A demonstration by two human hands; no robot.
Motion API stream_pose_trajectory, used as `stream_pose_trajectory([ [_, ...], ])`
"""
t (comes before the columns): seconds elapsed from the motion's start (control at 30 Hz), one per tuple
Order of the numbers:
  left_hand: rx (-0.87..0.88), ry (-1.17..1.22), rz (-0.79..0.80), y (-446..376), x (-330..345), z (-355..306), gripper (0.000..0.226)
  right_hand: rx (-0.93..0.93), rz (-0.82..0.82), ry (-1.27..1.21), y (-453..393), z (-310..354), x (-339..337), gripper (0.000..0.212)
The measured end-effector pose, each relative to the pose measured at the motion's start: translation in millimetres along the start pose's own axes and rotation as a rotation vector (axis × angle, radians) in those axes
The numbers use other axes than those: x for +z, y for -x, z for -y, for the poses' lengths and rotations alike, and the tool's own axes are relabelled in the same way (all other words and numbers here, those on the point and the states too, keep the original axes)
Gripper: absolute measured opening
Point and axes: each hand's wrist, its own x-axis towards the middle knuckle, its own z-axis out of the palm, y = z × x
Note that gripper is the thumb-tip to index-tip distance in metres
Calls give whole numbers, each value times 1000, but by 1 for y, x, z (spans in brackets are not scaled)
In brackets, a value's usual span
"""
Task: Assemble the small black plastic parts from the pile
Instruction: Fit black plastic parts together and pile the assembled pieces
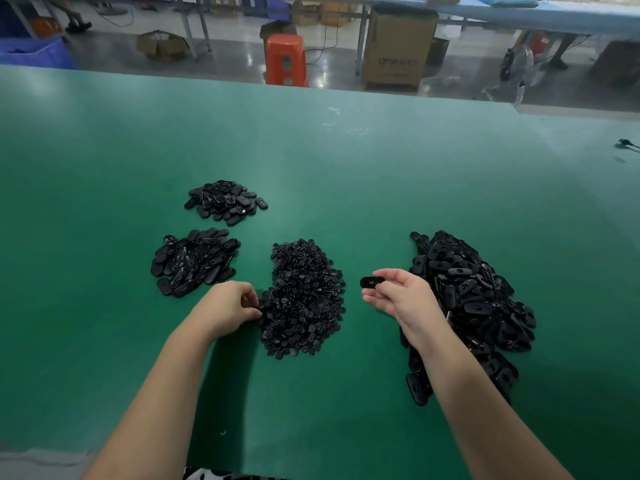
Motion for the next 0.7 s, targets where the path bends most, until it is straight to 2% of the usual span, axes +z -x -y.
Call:
stream_pose_trajectory([
  [0.33, 19, 55, 27, 3, -1, 4, 16, 46, 82, -27, 5, -8, 15, 24],
  [0.7, 112, 265, -118, 1, 3, -6, 21, 71, 95, -4, 10, -10, 21, 18],
])
